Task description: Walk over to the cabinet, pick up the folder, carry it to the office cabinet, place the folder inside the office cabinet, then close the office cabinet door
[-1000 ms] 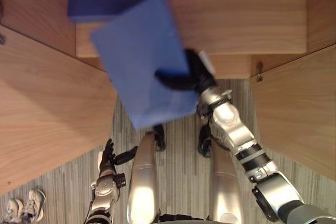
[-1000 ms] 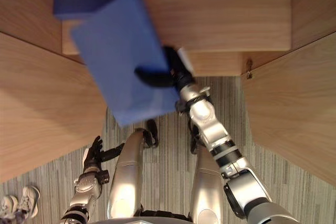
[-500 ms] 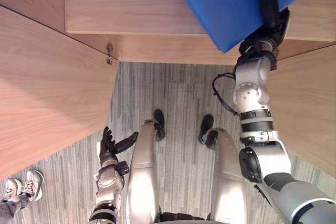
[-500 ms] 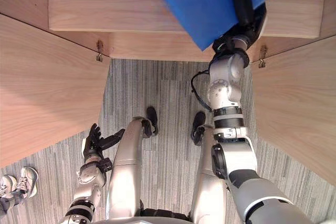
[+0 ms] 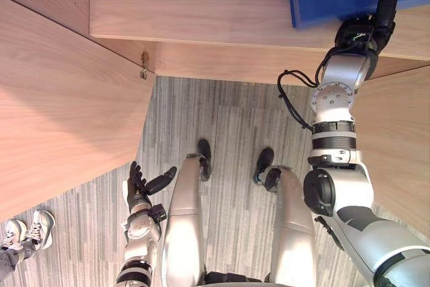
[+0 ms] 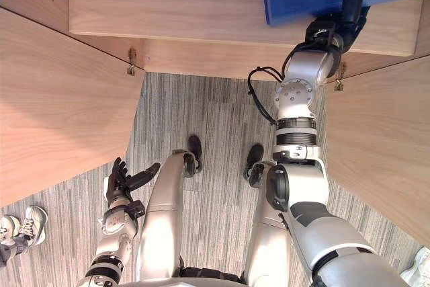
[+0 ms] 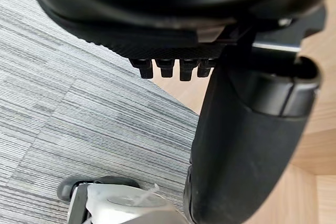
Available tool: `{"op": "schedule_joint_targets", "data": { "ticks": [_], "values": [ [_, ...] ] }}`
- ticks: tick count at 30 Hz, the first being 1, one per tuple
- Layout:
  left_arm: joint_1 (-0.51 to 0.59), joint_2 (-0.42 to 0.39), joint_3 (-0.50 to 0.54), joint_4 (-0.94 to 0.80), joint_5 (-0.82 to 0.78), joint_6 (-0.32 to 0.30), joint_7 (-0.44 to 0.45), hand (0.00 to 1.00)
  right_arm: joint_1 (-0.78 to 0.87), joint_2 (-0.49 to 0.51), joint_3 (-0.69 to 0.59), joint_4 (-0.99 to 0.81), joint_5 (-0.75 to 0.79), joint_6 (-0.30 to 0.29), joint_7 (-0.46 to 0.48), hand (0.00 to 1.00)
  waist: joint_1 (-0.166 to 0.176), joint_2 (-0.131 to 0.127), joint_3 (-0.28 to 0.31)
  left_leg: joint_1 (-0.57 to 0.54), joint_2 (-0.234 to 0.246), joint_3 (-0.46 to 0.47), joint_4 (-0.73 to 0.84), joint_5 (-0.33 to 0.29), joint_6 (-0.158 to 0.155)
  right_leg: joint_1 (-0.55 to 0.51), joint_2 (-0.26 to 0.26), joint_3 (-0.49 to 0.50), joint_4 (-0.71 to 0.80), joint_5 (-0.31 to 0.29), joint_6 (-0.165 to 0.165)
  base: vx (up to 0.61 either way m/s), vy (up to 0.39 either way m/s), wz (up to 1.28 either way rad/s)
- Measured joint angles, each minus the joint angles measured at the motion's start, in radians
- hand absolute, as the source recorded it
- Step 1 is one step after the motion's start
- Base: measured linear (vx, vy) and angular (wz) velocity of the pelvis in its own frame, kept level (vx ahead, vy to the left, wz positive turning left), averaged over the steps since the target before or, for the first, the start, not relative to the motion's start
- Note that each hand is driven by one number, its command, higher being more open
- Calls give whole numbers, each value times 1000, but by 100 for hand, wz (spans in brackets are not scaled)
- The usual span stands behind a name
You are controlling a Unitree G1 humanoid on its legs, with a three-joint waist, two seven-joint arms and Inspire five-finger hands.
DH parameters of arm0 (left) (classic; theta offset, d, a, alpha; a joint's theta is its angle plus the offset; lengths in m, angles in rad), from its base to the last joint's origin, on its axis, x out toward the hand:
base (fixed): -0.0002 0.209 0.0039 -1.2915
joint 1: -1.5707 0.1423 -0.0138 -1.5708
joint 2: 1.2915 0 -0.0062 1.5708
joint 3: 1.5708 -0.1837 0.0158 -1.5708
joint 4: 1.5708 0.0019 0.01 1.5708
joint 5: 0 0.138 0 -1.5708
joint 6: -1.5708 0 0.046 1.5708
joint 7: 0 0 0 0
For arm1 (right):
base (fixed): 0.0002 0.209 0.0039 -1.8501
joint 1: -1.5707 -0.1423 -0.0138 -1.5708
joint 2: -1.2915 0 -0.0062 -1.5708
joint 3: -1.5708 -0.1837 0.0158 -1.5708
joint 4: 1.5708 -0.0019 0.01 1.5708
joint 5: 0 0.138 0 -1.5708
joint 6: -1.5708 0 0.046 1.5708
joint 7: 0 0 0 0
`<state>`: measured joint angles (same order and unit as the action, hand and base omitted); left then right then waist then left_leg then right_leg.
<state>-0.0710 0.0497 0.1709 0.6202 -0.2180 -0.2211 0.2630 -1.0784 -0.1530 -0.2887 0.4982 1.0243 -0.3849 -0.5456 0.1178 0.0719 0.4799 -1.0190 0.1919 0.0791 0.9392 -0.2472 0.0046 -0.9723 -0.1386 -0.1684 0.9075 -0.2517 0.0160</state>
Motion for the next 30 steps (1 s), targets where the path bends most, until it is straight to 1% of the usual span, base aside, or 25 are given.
{"op": "schedule_joint_targets", "data": {
  "ticks": [2,4,7,10,11,12,14,15,17,18,21,22,24,25,28,30],
  "values": [
    [3,2,1,-4,-1,0,0,100,0,-3,33,2,-1,8,26,100,-9,0,0,8,3,2,-5,0,0,8,3,0,-10,4,-1,-25,-37,-5],
    [-2,-2,0,-8,-23,-1,0,100,0,-6,81,14,-1,31,64,100,-19,-1,-1,22,7,8,-15,0,0,24,8,1,-27,12,-2,-21,-24,-8],
    [-17,-30,-19,-6,-37,-6,-2,100,0,-7,148,46,-1,61,101,100,-29,-3,-5,61,9,22,-40,2,3,59,10,3,-60,26,0,-18,-9,-9],
    [-22,-21,-41,0,-37,-13,-21,100,0,-17,245,66,-7,97,151,100,-39,-17,-13,89,14,35,-67,4,6,84,14,3,-95,37,0,-9,-8,-10],
    [-22,-19,-41,6,-38,-13,-21,100,0,-41,301,70,-27,122,181,100,-41,-22,-16,96,15,42,-76,4,6,88,14,5,-103,38,1,3,-25,-7],
    [-22,-18,-41,8,-38,-14,-22,100,0,-54,329,72,-45,133,196,100,-42,-24,-16,98,15,44,-79,5,7,89,14,5,-106,39,1,10,-27,-4],
    [-23,-15,-41,19,-38,-16,-27,100,0,-112,434,84,-113,172,254,100,-49,-24,-17,107,14,46,-90,5,8,100,14,1,-119,41,2,0,0,0],
    [-23,-14,-42,23,-38,-16,-28,100,0,-125,457,89,-134,183,269,0,-50,-24,-17,112,14,48,-94,5,8,105,14,1,-123,42,2,0,0,0],
    [-23,-11,-44,40,-38,-18,-36,100,1,-168,532,112,-197,207,312,0,-53,-25,-17,126,14,51,-103,5,8,118,13,0,-132,42,3,0,0,0],
    [-23,-7,-45,47,-39,-23,-46,100,5,-196,572,124,-257,222,340,0,-54,-31,-20,131,13,54,-110,5,8,120,13,0,-137,42,2,15,-35,0],
    [-23,18,-68,68,-38,-28,-63,100,46,-257,644,149,-410,234,404,0,-57,-42,-26,134,12,54,-120,6,7,125,12,-3,-146,42,3,11,-31,2],
    [-24,24,-73,85,-38,-28,-72,100,59,-271,660,185,-472,249,426,0,-62,-43,-26,142,9,53,-125,6,7,135,10,-6,-148,42,3,18,-20,6],
    [-24,27,-82,94,-38,-32,-78,100,91,-288,678,227,-545,260,443,0,-62,-45,-28,156,4,53,-134,6,7,151,6,-9,-158,42,3,16,-11,6],
    [-24,30,-83,103,-38,-36,-81,100,99,-292,678,229,-585,254,445,0,-63,-46,-31,159,2,53,-137,6,7,155,5,-10,-161,43,4,0,-11,4],
    [-24,36,-93,113,-38,-38,-96,100,109,-309,691,263,-654,266,465,0,-60,-53,-44,159,-1,53,-143,6,7,155,2,-13,-169,43,4,-14,-21,3],
    [-25,41,-103,116,-39,-41,-99,100,110,-310,691,268,-668,265,465,0,-60,-54,-46,159,-2,52,-147,7,7,157,1,-15,-173,43,4,-9,-33,3]
  ]
}}
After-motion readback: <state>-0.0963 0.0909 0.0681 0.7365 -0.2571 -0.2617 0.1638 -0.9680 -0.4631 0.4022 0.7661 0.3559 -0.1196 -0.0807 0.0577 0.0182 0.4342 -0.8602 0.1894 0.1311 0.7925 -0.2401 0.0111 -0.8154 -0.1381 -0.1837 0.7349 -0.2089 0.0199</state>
